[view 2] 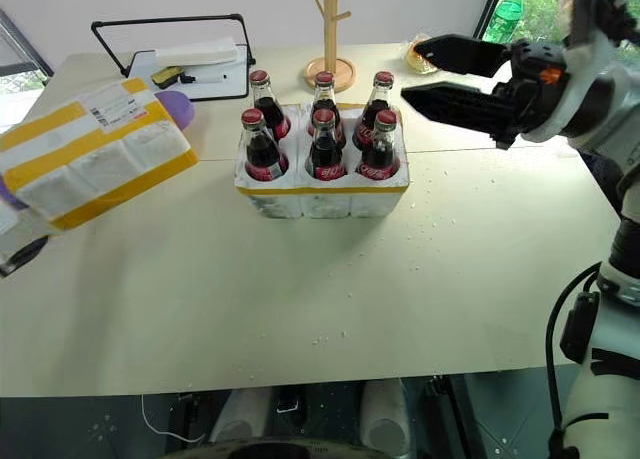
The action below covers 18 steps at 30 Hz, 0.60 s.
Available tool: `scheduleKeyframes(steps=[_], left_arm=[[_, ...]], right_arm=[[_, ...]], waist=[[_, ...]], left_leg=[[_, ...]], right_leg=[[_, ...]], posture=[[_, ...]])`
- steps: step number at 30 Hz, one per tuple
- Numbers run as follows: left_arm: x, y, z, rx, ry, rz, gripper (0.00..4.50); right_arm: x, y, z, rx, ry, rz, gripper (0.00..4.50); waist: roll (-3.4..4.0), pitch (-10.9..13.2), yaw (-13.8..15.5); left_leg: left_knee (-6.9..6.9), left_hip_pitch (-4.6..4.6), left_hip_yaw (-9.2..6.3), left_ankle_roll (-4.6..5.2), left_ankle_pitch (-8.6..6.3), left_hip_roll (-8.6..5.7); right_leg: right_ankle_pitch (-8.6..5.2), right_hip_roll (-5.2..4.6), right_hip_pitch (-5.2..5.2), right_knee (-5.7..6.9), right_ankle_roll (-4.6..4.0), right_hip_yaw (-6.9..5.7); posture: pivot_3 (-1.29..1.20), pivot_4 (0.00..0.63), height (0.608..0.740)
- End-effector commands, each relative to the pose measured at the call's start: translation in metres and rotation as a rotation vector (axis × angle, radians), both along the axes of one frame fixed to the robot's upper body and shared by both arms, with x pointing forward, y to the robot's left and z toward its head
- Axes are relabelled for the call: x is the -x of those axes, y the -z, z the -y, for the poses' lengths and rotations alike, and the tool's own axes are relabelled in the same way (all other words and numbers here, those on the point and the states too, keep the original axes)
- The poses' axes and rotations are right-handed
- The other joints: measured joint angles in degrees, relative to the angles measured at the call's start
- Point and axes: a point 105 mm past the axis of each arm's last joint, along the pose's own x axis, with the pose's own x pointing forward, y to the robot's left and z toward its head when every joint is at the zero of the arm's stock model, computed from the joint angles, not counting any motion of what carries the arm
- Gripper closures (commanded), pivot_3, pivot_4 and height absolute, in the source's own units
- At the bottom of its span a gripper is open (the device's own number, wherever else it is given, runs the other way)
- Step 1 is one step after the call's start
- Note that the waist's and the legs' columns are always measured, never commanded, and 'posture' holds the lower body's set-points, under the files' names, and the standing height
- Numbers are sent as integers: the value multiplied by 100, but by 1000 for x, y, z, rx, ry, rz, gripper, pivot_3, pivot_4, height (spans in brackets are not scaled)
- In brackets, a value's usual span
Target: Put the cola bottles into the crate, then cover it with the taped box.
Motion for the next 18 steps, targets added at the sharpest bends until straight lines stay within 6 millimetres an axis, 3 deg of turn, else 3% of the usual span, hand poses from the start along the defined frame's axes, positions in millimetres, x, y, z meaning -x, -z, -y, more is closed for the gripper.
scheduleKeyframes(steps=[1,11,18], left_arm=[[-10,7,-25,-88,-67,51,0],[-65,24,-65,-250,-78,81,0],[-92,29,-79,-281,-111,147,0]], right_arm=[[9,-2,-9,23,-46,52,36],[20,-4,-12,33,-29,69,36],[27,-5,-3,32,49,84,36]], waist=[[1,-3,41],[-11,-9,86],[-26,-16,93]], left_leg=[[0,-5,1,14,-9,0],[-3,-30,35,-2,4,3],[-2,-27,48,16,13,3]], right_leg=[[2,-3,-9,1,-4,0],[22,-7,-32,18,3,-1],[23,-4,-28,23,4,-4]], posture=[[0,150,740],[0,150,740],[0,150,740]])
